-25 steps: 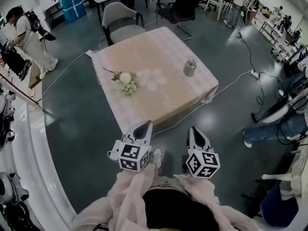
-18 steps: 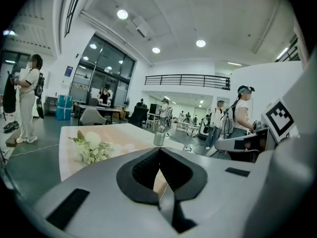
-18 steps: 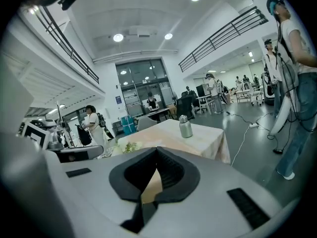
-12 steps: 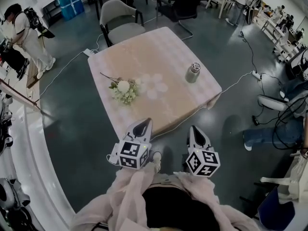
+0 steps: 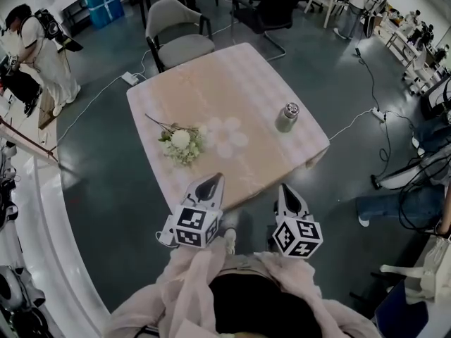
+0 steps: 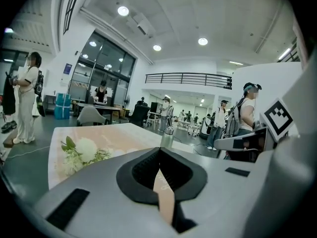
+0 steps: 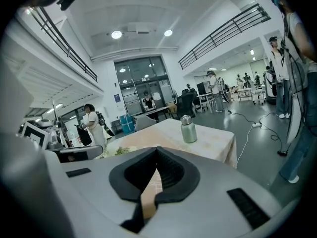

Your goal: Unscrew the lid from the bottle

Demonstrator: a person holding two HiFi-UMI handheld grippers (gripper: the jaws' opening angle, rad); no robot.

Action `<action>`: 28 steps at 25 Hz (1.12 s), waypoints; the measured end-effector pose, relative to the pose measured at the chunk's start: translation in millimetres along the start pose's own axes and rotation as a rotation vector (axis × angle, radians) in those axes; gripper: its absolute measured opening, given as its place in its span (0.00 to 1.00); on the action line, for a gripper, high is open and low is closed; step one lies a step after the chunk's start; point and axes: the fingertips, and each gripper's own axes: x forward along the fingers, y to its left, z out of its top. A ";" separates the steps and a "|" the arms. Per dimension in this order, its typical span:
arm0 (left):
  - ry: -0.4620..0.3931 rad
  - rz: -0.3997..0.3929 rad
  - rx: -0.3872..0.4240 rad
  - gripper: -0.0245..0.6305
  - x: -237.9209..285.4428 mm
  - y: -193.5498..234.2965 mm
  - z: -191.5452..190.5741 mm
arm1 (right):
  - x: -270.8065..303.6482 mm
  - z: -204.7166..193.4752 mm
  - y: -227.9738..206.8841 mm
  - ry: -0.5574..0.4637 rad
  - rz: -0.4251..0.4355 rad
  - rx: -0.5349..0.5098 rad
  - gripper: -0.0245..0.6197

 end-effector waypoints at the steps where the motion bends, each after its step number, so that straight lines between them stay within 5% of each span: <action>1: 0.004 -0.001 -0.001 0.07 2.5 1.6 -0.8 | 3.2 -0.5 -0.7 0.003 -0.001 0.002 0.06; 28: 0.012 0.067 -0.030 0.07 30.7 11.9 4.7 | 53.4 10.3 -4.6 0.060 0.091 -0.028 0.06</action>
